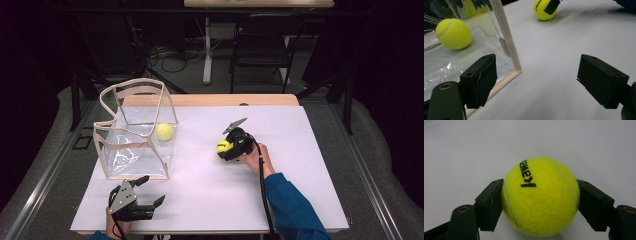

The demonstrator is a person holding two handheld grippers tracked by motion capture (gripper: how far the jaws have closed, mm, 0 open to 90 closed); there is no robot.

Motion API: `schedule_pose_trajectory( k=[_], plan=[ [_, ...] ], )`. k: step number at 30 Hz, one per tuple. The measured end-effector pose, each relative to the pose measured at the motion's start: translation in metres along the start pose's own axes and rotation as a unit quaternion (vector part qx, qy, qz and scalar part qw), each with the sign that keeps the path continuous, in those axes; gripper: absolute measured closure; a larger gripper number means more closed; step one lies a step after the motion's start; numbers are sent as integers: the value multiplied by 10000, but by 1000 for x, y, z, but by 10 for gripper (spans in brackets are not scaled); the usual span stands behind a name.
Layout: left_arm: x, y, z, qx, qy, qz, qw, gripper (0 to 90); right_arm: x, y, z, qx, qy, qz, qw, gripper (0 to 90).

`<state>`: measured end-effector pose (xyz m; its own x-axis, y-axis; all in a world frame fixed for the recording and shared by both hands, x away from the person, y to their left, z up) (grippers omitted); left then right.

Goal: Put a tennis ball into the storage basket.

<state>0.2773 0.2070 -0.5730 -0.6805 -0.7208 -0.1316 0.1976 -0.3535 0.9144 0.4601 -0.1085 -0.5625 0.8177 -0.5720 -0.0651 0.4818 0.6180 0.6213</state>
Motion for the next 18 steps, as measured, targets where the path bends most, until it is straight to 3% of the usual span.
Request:
schedule_pose_trajectory(
  k=[3, 18],
  plan=[
    [0, 0, 0, 0, 3, 1, 10000, 160, 0, 1, 2, 59, 72, -18, 10000, 264],
    [1, 0, -1, -10, -13, 6, 10000, 160, -9, 7, 16, 192, -14, 153, 9997, 264]
  ],
)
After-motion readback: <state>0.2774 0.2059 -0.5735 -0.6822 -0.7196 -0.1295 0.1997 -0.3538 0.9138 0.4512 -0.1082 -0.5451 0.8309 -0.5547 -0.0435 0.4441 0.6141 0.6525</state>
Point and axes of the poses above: each handheld gripper's, and its own axes: z roughly backward along the jaws, y roughly out of its top, x roughly to its right, the point moved 4 cm from there along -z, roughly forward along the jaws, and after that the axes turned 5 degrees about y, right-handed, at the moved point
